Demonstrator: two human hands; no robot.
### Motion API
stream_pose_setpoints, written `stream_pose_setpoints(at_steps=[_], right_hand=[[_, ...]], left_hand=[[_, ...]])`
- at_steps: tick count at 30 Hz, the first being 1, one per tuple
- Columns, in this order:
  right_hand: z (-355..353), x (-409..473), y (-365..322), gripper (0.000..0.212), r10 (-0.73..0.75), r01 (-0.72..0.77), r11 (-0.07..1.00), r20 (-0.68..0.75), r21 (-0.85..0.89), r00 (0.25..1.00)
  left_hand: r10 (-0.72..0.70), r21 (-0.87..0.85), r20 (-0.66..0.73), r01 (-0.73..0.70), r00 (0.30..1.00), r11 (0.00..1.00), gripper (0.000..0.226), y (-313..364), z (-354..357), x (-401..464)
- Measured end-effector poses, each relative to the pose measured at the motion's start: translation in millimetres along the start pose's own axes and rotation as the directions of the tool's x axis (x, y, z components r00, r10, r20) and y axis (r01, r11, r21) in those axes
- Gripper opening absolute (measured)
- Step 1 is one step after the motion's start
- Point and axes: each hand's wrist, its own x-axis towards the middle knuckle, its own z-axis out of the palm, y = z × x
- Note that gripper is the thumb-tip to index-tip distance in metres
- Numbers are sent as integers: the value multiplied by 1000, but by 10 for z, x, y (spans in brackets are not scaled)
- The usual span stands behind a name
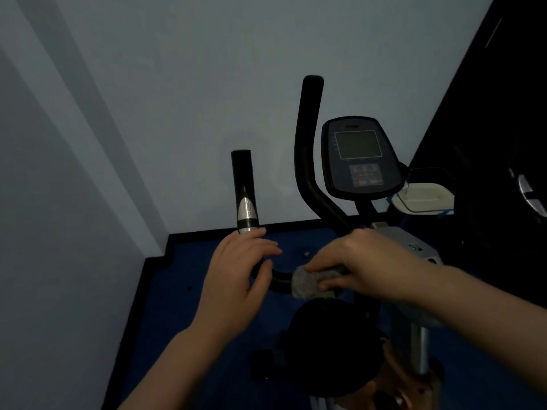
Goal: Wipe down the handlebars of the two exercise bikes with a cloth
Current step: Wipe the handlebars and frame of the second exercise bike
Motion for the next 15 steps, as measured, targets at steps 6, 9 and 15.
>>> stream_pose_setpoints(at_steps=[6, 9, 15], right_hand=[[233, 213, -377, 29, 175, -140, 967, -151, 213, 973], [172, 348, -521, 28, 295, -262, 920, -76, 291, 952], [150, 304, -834, 22, 562, -563, 826, -30, -13, 826]], left_hand=[[110, -148, 84, -97, 990, 984, 26, -259, -129, 222], [200, -174, 181, -169, 963, 970, 27, -442, -225, 398], [372, -167, 301, -335, 878, 927, 26, -757, -371, 731]])
